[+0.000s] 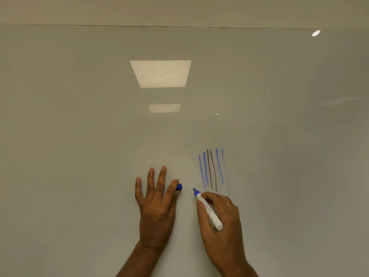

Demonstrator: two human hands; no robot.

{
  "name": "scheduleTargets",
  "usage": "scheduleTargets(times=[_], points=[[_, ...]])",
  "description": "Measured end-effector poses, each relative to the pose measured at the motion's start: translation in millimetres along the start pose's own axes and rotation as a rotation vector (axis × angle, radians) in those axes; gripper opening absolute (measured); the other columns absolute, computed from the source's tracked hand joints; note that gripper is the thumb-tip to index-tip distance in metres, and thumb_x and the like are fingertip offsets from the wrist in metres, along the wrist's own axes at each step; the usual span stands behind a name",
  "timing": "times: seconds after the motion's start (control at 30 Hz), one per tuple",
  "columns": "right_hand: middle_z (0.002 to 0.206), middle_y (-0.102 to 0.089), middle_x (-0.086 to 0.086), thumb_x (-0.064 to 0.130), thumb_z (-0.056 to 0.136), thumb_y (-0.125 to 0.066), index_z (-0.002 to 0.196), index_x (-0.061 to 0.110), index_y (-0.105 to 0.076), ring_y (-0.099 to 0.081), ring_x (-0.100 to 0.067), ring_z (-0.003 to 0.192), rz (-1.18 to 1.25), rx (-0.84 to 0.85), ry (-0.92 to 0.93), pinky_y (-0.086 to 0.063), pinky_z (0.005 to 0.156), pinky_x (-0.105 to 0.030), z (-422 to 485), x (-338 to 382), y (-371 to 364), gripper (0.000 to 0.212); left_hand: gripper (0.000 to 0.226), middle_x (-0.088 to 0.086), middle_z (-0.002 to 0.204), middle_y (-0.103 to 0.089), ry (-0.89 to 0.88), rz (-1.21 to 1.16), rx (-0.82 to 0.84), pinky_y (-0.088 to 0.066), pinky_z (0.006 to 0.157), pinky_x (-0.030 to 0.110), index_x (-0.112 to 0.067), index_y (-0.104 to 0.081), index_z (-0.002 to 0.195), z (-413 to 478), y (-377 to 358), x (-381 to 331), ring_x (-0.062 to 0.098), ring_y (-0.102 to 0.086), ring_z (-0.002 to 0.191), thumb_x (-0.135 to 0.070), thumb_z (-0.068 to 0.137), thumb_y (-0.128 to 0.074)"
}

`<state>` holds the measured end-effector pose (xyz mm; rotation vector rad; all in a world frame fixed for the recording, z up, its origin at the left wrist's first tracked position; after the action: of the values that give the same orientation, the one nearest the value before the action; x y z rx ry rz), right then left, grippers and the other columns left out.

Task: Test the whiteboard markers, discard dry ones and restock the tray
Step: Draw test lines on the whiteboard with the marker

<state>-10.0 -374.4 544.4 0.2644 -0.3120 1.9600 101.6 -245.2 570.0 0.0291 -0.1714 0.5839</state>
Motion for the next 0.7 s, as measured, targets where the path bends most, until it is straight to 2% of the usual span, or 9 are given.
scheduleTargets(times=[0.07, 0.17, 0.23, 0.27, 0.33, 0.4, 0.5, 0.6, 0.7], points=[[0.09, -0.059, 0.011, 0.079, 0.087, -0.031, 0.108, 0.032, -0.059, -0.053, -0.002, 0.064, -0.009, 0.037, -0.051, -0.045, 0.068, -0.017, -3.0, -1.3, 1.4, 0.058, 0.035, 0.017, 0.152, -0.05, 0.016, -0.004, 0.002, -0.019, 0.12, 0.068, -0.011, -0.069, 0.129, 0.3, 0.0, 0.6, 0.041, -0.036, 0.148, -0.028, 0.102, -0.054], [0.08, -0.066, 0.004, 0.095, 0.064, -0.038, 0.094, 0.047, -0.065, -0.061, -0.013, 0.066, 0.108, 0.161, -0.287, -0.058, 0.069, -0.035, -18.5, -14.9, -2.3, 0.063, 0.037, 0.014, 0.154, -0.048, 0.033, -0.04, 0.026, -0.018, 0.121, 0.067, -0.012, -0.068, 0.131, -0.6, 1.6, 0.5, 0.038, -0.034, 0.15, -0.03, 0.103, -0.051], [0.081, -0.071, -0.005, 0.083, 0.064, -0.057, 0.093, 0.032, -0.064, -0.066, -0.019, 0.069, 0.208, 0.192, -0.365, -0.059, 0.072, -0.04, -29.6, -12.6, 1.5, 0.059, 0.038, 0.011, 0.155, -0.048, 0.048, -0.086, 0.046, -0.018, 0.121, 0.066, -0.014, -0.066, 0.133, -0.5, 4.4, 0.4, 0.035, -0.032, 0.152, -0.033, 0.104, -0.049], [0.082, -0.072, -0.006, 0.075, 0.066, -0.065, 0.09, 0.029, -0.065, -0.068, -0.018, 0.074, 0.256, 0.187, -0.392, -0.06, 0.072, -0.035, -32.3, -6.0, 6.2, 0.052, 0.038, 0.01, 0.154, -0.048, 0.066, -0.121, 0.049, -0.019, 0.121, 0.066, -0.016, -0.063, 0.134, -0.3, 7.0, -0.2, 0.033, -0.031, 0.152, -0.034, 0.105, -0.047], [0.085, -0.072, 0.002, 0.056, 0.075, -0.072, 0.098, 0.028, -0.066, -0.068, -0.013, 0.082, 0.356, 0.199, -0.413, -0.056, 0.071, -0.022, -35.4, 12.9, 14.8, 0.036, 0.039, 0.007, 0.152, -0.051, 0.118, -0.219, 0.042, -0.02, 0.122, 0.063, -0.018, -0.058, 0.138, -1.2, 16.6, -3.5, 0.029, -0.032, 0.152, -0.038, 0.107, -0.044], [0.093, -0.07, 0.014, 0.036, 0.076, -0.07, 0.105, 0.023, -0.067, -0.067, -0.01, 0.089, 0.414, 0.236, -0.412, -0.053, 0.072, -0.016, -38.7, 26.5, 18.9, 0.032, 0.04, 0.002, 0.151, -0.053, 0.202, -0.318, 0.027, -0.021, 0.126, 0.049, -0.019, -0.058, 0.138, -3.9, 32.0, -10.1, 0.022, -0.033, 0.152, -0.04, 0.106, -0.045], [0.099, -0.07, 0.018, 0.037, 0.078, -0.072, 0.105, 0.027, -0.069, -0.067, -0.011, 0.096, 0.49, 0.267, -0.428, -0.054, 0.074, -0.016, -45.7, 44.6, 24.0, 0.028, 0.037, -0.01, 0.142, -0.061, 0.528, -0.549, 0.025, -0.036, 0.118, 0.023, -0.025, -0.061, 0.135, -9.5, 60.9, -20.6, 0.006, -0.045, 0.141, -0.043, 0.105, -0.05], [0.107, -0.072, 0.011, 0.073, 0.071, -0.065, 0.106, 0.042, -0.067, -0.068, -0.013, 0.1, 0.533, 0.301, -0.412, -0.057, 0.079, -0.024, -52.6, 61.2, 26.1, 0.047, 0.029, -0.019, 0.114, -0.074, 0.89, -0.841, 0.045, -0.053, 0.102, 0.028, -0.03, -0.064, 0.119, -14.9, 80.7, -28.8, 0.002, -0.066, 0.113, -0.043, 0.099, -0.048], [0.109, -0.072, 0.013, 0.08, 0.07, -0.056, 0.109, 0.049, -0.063, -0.067, -0.01, 0.105, 0.555, 0.35, -0.379, -0.057, 0.083, -0.028, -55.4, 78.6, 26.9, 0.05, 0.029, 0.002, 0.107, -0.079, 1.091, -1.102, 0.042, -0.054, 0.096, 0.041, -0.016, -0.061, 0.119, -17.4, 92.8, -32.1, 0.019, -0.074, 0.104, -0.032, 0.106, -0.041]])
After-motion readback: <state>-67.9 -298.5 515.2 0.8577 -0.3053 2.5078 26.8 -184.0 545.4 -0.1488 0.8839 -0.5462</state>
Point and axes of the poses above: each hand's wrist, its own z-axis towards the middle knuckle, its own y-axis out of the back of the hand, x = y × z, the point moved 7 cm from there along z, towards the middle knuckle
